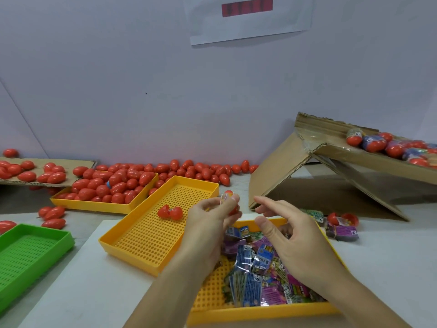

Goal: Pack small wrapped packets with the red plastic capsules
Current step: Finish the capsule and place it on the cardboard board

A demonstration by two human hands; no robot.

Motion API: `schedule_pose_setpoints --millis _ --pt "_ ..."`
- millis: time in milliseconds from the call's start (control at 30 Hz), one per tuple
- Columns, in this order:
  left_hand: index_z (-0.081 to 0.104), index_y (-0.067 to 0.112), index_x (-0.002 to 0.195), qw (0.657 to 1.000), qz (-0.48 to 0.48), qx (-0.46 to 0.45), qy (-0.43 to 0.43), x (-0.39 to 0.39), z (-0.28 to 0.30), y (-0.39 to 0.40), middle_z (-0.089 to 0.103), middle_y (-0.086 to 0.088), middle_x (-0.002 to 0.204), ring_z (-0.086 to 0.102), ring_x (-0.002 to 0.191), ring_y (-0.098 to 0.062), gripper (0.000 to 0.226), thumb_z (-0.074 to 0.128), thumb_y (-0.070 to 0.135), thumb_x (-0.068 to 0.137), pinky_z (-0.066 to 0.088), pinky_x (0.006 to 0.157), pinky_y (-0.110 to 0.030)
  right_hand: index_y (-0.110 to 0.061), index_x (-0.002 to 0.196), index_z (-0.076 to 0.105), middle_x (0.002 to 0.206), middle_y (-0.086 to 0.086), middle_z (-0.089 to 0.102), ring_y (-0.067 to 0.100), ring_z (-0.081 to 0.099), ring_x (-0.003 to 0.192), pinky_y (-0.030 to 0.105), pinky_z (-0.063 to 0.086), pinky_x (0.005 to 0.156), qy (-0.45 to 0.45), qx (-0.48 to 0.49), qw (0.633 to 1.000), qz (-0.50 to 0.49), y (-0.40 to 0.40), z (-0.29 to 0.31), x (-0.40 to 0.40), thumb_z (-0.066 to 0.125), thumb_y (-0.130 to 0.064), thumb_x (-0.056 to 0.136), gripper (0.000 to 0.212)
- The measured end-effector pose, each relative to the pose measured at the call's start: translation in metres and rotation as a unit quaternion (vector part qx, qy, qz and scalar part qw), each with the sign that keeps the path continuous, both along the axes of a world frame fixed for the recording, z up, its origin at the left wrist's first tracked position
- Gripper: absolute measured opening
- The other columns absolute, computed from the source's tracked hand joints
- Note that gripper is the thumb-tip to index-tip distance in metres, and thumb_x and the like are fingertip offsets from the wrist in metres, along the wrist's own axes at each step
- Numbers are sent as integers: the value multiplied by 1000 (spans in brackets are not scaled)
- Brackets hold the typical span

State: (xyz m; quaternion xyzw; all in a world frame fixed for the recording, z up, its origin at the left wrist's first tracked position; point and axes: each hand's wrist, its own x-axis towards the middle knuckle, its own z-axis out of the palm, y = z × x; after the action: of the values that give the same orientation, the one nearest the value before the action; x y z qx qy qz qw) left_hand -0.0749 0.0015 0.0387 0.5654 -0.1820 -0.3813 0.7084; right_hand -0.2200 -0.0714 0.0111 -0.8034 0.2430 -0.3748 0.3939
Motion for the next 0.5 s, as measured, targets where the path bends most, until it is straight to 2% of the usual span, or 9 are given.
schedule_pose_setpoints --millis 67,100,167,200,233,300,367,433,500 --pt "58 5 109 999 -4 35 -34 2 16 -19 72 -11 103 75 80 -18 38 80 18 80 52 99 -41 -37 135 55 110 -21 62 -6 56 105 12 48 77 6 4 1000 -1 -1 0 -1 49 -55 88 51" --pt "58 4 105 997 -17 40 -58 2 27 -32 69 -10 101 74 80 -18 33 78 18 83 56 93 -36 -37 135 55 112 -22 61 -8 55 107 11 47 79 11 2 1000 -3 -1 0 -1 49 -56 88 51" --pt "58 8 92 992 -45 32 -111 -2 54 -66 65 -6 95 68 78 -14 23 76 21 86 59 65 -19 -36 136 55 115 -24 61 -10 52 111 8 46 82 23 0 1000 -9 -2 0 -1 48 -58 87 54" --pt "58 10 90 989 -61 35 -128 -7 68 -85 66 -5 95 67 76 -11 24 77 25 86 55 54 -14 -37 135 55 116 -24 60 -12 51 111 7 45 82 28 3 1000 -11 -3 0 -1 47 -60 85 56" --pt "61 9 97 987 -85 41 -134 -13 82 -101 69 -4 98 68 75 -8 30 78 29 84 52 52 -12 -37 135 56 117 -25 60 -12 50 111 7 44 82 32 6 999 -12 -3 0 -1 47 -62 84 57" --pt "61 1 118 982 -153 32 -109 -24 104 -127 72 -8 109 71 82 -8 53 81 33 81 53 66 -14 -38 136 55 118 -25 59 -12 50 112 8 44 84 41 9 999 -10 -4 0 -1 46 -64 83 60" --pt "58 -5 122 973 -214 -1 -87 -31 115 -142 67 -17 122 70 99 -16 55 78 27 83 56 81 -22 -38 138 55 119 -25 59 -11 50 112 7 44 84 43 13 999 -8 -5 -1 -1 46 -65 83 62" --pt "54 -7 122 971 -222 -16 -88 -27 111 -150 58 -23 130 69 106 -24 51 76 23 87 59 82 -25 -38 137 55 119 -24 59 -12 49 113 7 44 84 42 12 999 -8 -6 -2 -1 46 -66 82 62" --pt "55 -8 118 978 -169 -18 -119 -9 93 -153 61 -26 123 71 97 -27 39 71 16 92 61 76 -27 -40 136 55 119 -27 59 -12 49 114 10 47 85 47 2 999 -8 -5 -3 -1 44 -68 82 62"
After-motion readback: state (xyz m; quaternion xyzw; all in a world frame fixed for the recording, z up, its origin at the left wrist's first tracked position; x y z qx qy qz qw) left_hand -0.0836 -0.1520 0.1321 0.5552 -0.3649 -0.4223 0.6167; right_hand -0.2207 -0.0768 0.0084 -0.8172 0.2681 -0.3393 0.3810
